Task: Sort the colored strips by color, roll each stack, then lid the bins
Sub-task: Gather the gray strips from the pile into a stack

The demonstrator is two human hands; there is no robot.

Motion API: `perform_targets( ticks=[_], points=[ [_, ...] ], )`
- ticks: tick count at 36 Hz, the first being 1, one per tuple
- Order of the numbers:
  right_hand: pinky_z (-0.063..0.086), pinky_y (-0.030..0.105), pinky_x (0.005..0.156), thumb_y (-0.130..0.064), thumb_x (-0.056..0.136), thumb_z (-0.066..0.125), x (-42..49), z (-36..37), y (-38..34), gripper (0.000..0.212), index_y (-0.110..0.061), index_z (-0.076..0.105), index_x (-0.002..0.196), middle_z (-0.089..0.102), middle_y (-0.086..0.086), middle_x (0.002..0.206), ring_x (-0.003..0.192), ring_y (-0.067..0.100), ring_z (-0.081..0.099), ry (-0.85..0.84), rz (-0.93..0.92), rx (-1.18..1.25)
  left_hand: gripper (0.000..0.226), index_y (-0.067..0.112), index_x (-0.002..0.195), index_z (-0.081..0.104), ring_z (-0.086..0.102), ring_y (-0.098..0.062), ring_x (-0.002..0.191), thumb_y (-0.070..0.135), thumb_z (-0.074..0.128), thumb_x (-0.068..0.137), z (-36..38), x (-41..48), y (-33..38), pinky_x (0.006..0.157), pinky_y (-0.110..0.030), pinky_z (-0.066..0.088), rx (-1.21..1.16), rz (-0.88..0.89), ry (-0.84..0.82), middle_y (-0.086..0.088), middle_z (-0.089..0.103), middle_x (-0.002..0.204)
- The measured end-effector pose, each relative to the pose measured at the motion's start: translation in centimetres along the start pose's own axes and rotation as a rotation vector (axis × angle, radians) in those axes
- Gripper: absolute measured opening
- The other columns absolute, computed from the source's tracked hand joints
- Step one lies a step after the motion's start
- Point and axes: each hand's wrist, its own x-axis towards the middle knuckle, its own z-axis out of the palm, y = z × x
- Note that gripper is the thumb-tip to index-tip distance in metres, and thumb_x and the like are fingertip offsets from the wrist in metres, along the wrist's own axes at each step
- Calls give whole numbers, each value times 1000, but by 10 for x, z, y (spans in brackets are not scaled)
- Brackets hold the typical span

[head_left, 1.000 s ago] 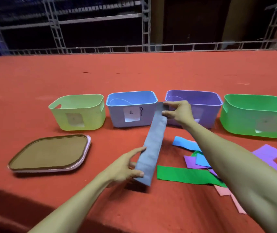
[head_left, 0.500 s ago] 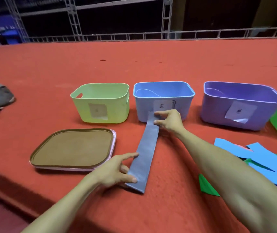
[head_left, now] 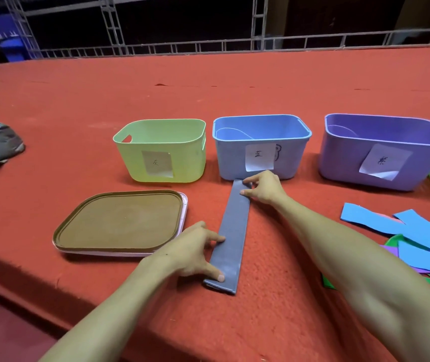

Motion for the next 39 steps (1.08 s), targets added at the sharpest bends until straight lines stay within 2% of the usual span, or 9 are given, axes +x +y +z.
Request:
perform_targets(
  ticks=[3,6,10,16,22,24,26,30,39],
  points=[
    [44,33,92,-37,74,76,1,-2,2,46,-19,69,115,71,1,94,94,16,60,-42,-14,-43,95,17,142,40,46,2,71,36,88,61,-3,5,3,71,-7,34,-21,68,-50,8,36,117],
    [43,32,98,-41,74,75,-2,-4,3,53,-21,64,123,71,1,108,106,17,60,-101,4,-17,100,16,146,32,46,-3,86,31,87,64,-7,11,7,76,-3,30,21,80,-120,6,36,126],
    [31,32,98,-50,72,71,1,0,1,59,-32,60,126,66,-3,115,116,22,48,-120,27,-119,106,19,148,26,39,-2,87,32,88,63,-9,20,8,88,-13,34,18,29,-195,13,29,118],
    [30,40,104,-68,73,60,-5,-4,1,58,-58,44,128,40,6,126,123,33,34,-148,157,-222,111,20,147,29,43,-10,116,36,90,56,-9,30,6,106,-29,37,86,-11,-225,11,33,121],
    [42,25,90,-47,81,66,-21,-11,7,42,-29,65,119,65,-3,119,113,20,57,-67,67,78,91,20,146,35,44,-12,126,43,81,70,-11,30,13,108,-26,34,93,-78,-196,6,38,134],
    [41,19,75,-30,84,69,-31,-28,11,32,-17,70,113,71,1,103,91,12,61,-103,42,131,78,18,142,43,48,-14,122,42,76,75,-9,29,17,103,-21,34,102,-91,-114,2,45,131],
    [48,25,77,-28,83,72,-42,-45,18,27,-15,73,106,72,6,94,79,11,57,-173,21,86,61,15,134,53,54,-16,116,38,73,80,-5,29,25,92,-16,35,108,-89,-18,-3,56,127],
    [49,30,80,-23,82,73,-76,-78,31,21,-11,74,100,73,6,97,80,11,59,-265,-35,-3,44,15,123,62,59,-15,106,32,71,83,9,33,45,82,-15,36,57,-58,53,-2,66,117],
    [40,15,63,-20,80,73,-160,-149,76,16,-15,76,95,66,-6,78,65,4,56,-219,-32,-49,31,17,113,65,53,-9,78,30,69,85,50,53,116,72,-16,37,-27,65,60,4,64,94]
  ],
)
